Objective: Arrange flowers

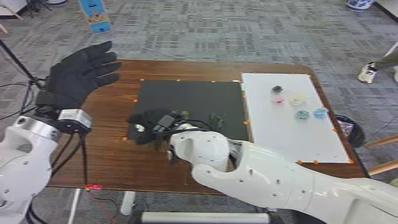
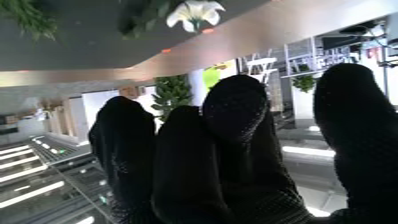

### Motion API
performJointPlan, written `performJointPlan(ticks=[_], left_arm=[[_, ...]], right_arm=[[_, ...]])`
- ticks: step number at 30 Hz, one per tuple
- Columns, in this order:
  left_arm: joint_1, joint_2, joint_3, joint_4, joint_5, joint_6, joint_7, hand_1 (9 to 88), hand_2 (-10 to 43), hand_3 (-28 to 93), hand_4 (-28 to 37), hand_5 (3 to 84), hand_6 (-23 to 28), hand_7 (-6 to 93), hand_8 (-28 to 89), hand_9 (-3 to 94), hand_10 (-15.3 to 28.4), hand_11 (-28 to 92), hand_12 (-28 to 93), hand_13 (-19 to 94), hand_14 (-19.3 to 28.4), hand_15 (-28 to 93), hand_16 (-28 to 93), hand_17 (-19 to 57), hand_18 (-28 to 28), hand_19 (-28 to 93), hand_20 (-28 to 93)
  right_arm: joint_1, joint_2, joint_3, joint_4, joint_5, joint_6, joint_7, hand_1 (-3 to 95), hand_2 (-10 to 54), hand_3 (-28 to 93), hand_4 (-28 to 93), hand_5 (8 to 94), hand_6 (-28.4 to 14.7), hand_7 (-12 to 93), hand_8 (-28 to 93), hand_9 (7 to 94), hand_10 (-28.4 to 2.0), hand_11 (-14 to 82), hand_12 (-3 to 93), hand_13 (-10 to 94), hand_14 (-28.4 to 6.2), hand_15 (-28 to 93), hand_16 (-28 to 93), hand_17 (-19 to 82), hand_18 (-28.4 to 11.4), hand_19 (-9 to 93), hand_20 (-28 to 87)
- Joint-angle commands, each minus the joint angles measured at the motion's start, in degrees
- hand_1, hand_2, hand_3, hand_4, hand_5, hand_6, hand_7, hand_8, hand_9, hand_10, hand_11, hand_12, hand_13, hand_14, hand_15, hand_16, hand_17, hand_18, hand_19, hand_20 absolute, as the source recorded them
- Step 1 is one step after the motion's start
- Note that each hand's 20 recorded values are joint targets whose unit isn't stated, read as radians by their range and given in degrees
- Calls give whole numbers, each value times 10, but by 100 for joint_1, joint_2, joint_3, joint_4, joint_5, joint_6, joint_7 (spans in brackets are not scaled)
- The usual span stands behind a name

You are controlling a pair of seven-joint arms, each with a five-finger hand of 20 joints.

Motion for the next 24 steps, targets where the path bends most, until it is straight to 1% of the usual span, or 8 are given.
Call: performJointPlan(ticks=[1, 4, 6, 7, 12, 16, 21, 24], left_arm=[[440, -248, -293, -211, 6, 104, 78, 236, -24, 711, -283, 310, 29, 202, -97, 296, 128, 247, 177, 244, 150, 296, 6, -91, 228, 461, 92], [641, -357, -409, -290, 15, 139, 65, 237, -24, 711, -283, 310, 29, 203, -98, 296, 128, 248, 177, 244, 150, 296, 6, -91, 228, 461, 92], [772, -434, -452, -345, 9, 234, 101, 237, -24, 711, -283, 310, 29, 203, -98, 296, 128, 247, 177, 244, 150, 296, 6, -91, 228, 461, 92], [817, -463, -477, -360, 19, 225, 109, 237, -24, 711, -283, 310, 28, 204, -98, 296, 129, 247, 177, 243, 150, 296, 6, -91, 228, 461, 92], [1082, -618, -596, -474, 34, 283, 98, 237, -25, 712, -283, 311, 29, 203, -99, 297, 129, 248, 177, 244, 150, 297, 7, -91, 228, 461, 92], [1144, -685, -608, -477, 39, 287, 114, 237, -25, 712, -283, 311, 29, 202, -98, 296, 129, 249, 177, 244, 150, 297, 6, -91, 228, 461, 92], [1214, -747, -631, -491, 40, 312, 122, 237, -24, 710, -283, 311, 30, 202, -98, 296, 129, 248, 177, 244, 150, 296, 6, -91, 228, 461, 92], [1269, -792, -633, -516, 42, 335, 165, 237, -24, 709, -283, 311, 30, 202, -98, 296, 129, 248, 177, 244, 150, 297, 6, -92, 228, 461, 92]], right_arm=[[-499, 1191, 812, -497, -182, 1013, 390, 227, -31, 771, -248, 382, -5, 138, -108, 729, -117, 551, 286, 800, -46, 879, 396, 524, -224, 932, 726], [-886, 1749, 1438, -567, -178, 1716, 600, 238, -75, 743, -281, 428, -12, 146, -104, 683, -116, 340, 246, 787, -50, 881, 388, 506, -226, 932, 715], [-1138, 2100, 1844, -559, -292, 1980, 747, 262, -92, 716, -282, 450, -12, 156, -103, 665, -116, 276, 229, 784, -49, 882, 385, 499, -224, 932, 709], [-1240, 2284, 2012, -546, -340, 2122, 819, 273, -94, 700, -283, 459, -12, 164, -105, 657, -117, 254, 221, 782, -49, 881, 385, 495, -224, 932, 707], [-1876, 2952, 2971, -432, -518, 1899, 1288, 287, -95, 703, -283, 458, -17, 171, -108, 568, -129, 193, 202, 730, -64, 880, 375, 438, -227, 932, 664], [-2818, 3389, 3881, -685, -555, 1805, 1471, 295, -95, 727, -283, 450, -20, 174, -105, 530, -124, 178, 197, 703, -75, 881, 367, 403, -232, 932, 635], [-3599, 3636, 4379, -795, -723, 1987, 1570, 316, -95, 723, -283, 463, -19, 188, -108, 522, -113, 180, 198, 693, -75, 885, 359, 392, -231, 932, 622], [-3910, 3677, 4571, -793, -714, 1919, 1457, 343, -95, 705, -283, 468, -18, 191, -113, 519, -93, 179, 195, 689, -75, 886, 354, 388, -229, 932, 615]])
